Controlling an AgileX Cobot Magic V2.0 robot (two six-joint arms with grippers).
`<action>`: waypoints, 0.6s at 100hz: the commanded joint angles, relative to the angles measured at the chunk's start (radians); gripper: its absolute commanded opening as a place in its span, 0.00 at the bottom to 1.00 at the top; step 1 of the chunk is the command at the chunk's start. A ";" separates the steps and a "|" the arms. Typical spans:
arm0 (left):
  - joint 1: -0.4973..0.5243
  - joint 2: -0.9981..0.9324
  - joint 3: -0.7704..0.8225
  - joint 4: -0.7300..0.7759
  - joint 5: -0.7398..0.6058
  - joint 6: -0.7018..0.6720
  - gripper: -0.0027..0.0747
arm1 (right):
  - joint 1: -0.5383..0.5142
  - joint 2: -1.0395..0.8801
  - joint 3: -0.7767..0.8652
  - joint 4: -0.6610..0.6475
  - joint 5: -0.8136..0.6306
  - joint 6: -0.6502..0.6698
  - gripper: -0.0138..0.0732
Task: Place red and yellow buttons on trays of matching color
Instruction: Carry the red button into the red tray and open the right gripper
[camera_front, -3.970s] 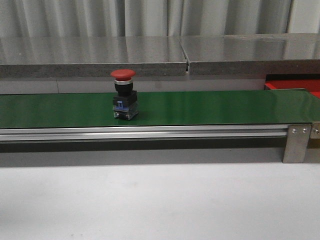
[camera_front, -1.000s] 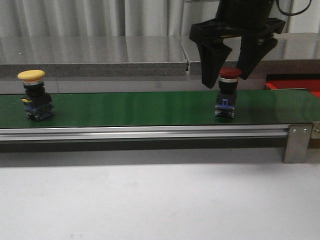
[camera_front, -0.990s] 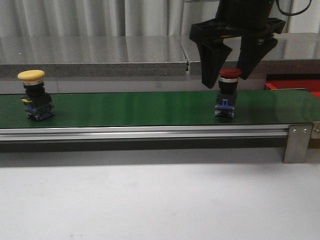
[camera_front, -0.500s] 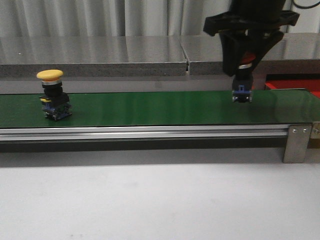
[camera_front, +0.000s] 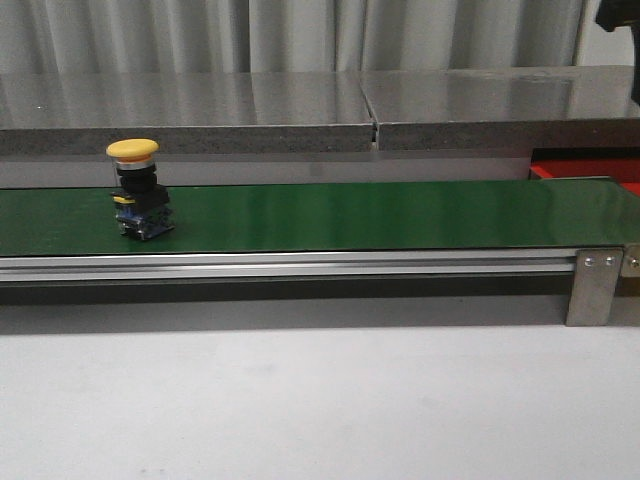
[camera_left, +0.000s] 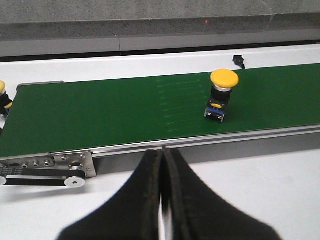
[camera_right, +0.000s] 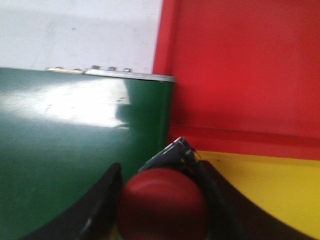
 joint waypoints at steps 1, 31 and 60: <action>-0.008 0.007 -0.025 -0.013 -0.070 -0.008 0.01 | -0.047 -0.038 -0.033 -0.001 -0.071 0.014 0.35; -0.008 0.007 -0.025 -0.013 -0.070 -0.008 0.01 | -0.141 0.046 -0.040 0.134 -0.171 0.013 0.35; -0.008 0.007 -0.025 -0.013 -0.070 -0.008 0.01 | -0.143 0.218 -0.197 0.150 -0.174 0.013 0.35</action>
